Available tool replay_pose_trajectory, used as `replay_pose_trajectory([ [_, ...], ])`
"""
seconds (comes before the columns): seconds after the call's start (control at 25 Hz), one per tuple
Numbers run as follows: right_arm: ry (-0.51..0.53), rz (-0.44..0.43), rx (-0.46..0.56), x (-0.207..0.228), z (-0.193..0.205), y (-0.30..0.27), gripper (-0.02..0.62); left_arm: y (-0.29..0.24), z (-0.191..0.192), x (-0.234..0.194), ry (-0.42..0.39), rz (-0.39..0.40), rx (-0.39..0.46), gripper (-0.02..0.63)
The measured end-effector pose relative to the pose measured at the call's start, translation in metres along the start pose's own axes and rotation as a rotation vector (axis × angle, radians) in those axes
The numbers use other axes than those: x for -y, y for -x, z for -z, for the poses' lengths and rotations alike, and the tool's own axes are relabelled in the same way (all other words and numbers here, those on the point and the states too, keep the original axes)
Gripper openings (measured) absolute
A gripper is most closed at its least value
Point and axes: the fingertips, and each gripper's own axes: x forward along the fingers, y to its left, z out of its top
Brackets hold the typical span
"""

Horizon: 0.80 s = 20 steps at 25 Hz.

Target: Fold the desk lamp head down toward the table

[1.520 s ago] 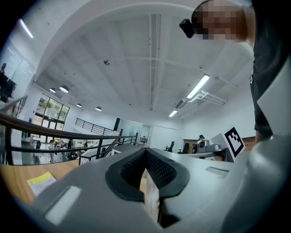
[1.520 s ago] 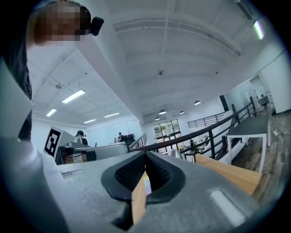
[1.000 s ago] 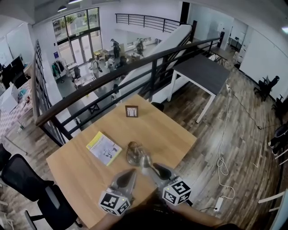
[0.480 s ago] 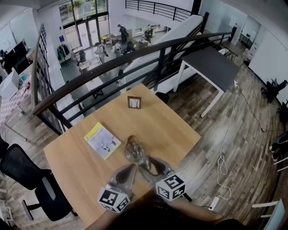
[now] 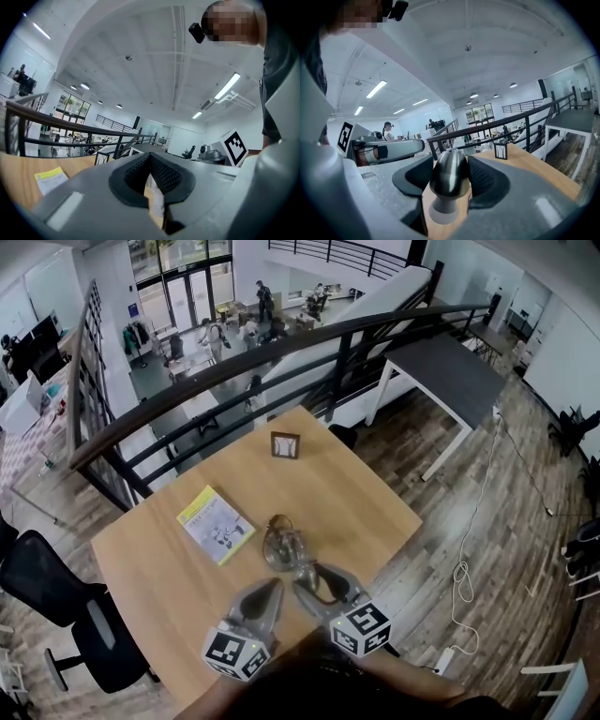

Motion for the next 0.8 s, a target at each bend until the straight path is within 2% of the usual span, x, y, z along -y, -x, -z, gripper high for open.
replay_pose_trajectory([
  [0.4, 0.031, 0.07, -0.058, -0.004, 0.045, 0.006, 0.221, 0.031, 0.01, 0.001, -0.003, 0.045, -0.021, 0.002],
  [0.6, 0.065, 0.127, -0.141, -0.003, 0.096, 0.004, 0.212, 0.05, 0.01, 0.002, -0.008, 0.053, -0.039, 0.002],
  [0.8, 0.147, 0.17, -0.23, -0.002, 0.148, -0.014, 0.212, 0.068, 0.015, -0.004, -0.023, 0.063, -0.059, 0.002],
])
